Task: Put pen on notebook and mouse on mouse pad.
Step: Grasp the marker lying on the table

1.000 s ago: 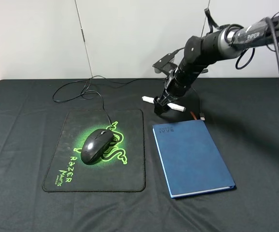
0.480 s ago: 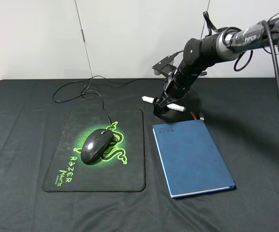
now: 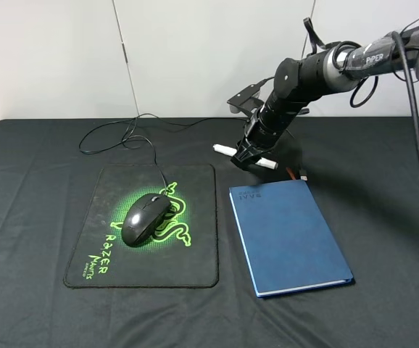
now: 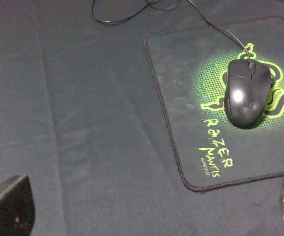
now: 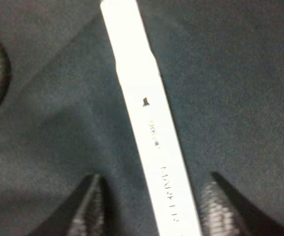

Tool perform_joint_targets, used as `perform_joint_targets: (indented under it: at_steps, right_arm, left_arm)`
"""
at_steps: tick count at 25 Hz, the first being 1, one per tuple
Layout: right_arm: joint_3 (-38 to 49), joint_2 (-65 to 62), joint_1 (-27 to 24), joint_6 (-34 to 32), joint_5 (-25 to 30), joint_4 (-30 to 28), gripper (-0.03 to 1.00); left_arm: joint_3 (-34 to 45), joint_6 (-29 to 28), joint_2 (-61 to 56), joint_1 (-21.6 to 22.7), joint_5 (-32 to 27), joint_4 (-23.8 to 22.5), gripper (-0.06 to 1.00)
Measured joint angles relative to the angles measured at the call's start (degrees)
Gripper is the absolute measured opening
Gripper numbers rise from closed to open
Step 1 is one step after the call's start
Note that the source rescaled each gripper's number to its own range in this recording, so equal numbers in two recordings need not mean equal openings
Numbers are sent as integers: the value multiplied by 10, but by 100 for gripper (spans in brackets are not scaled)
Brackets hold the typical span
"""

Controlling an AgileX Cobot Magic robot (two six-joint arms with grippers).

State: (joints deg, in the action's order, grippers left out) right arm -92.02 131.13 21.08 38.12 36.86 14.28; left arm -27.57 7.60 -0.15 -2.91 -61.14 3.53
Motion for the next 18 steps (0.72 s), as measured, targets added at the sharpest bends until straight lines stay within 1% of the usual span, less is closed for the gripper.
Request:
perform_joint_targets:
  at_steps: [3, 6, 7, 18]
  right_arm:
    - [0, 0, 0, 0, 0, -1, 18]
    - [0, 0, 0, 0, 0, -1, 3]
    - [0, 0, 0, 0, 0, -1, 0]
    - [1, -15, 0, 0, 1, -9, 0]
  left_arm:
    - [0, 0, 0, 0, 0, 0, 100]
    - [0, 0, 0, 0, 0, 0, 100]
    - [0, 0, 0, 0, 0, 0, 100]
    - [0, 0, 0, 0, 0, 0, 100]
